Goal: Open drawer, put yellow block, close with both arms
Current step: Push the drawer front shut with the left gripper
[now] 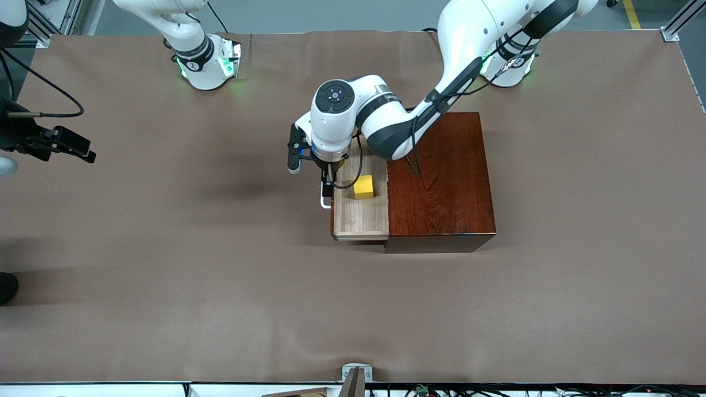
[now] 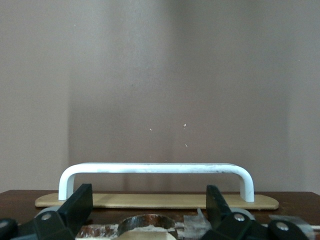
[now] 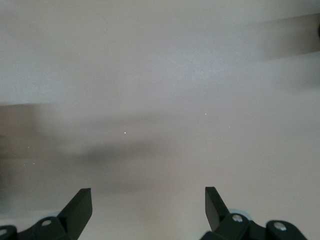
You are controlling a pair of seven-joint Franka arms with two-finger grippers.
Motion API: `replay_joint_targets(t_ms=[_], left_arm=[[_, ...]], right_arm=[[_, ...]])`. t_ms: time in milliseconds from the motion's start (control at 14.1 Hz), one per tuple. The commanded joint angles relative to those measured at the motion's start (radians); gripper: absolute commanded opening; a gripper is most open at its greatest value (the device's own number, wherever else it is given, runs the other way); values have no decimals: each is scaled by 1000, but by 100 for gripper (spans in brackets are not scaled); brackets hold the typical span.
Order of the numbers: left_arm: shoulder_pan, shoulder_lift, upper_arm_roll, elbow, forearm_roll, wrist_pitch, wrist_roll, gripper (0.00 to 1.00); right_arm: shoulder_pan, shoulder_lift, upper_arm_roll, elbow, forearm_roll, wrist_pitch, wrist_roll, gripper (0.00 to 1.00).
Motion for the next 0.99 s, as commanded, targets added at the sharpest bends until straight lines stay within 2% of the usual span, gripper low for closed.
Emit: replay_joint_targets(t_ms=[0,283,921], left_arm=[[3,2,3,26,15,-94,-18,100],[-3,-9,31,26,22,-183,-20,100],[-10,-13,32,26,150,-390,-15,100]], right_arm=[[-26,-3,16,4,-1,-10,0,100],[-24,-3,16,4,-1,-15,-1,100],[-26,2,16,4,-1,-10,-1,100]])
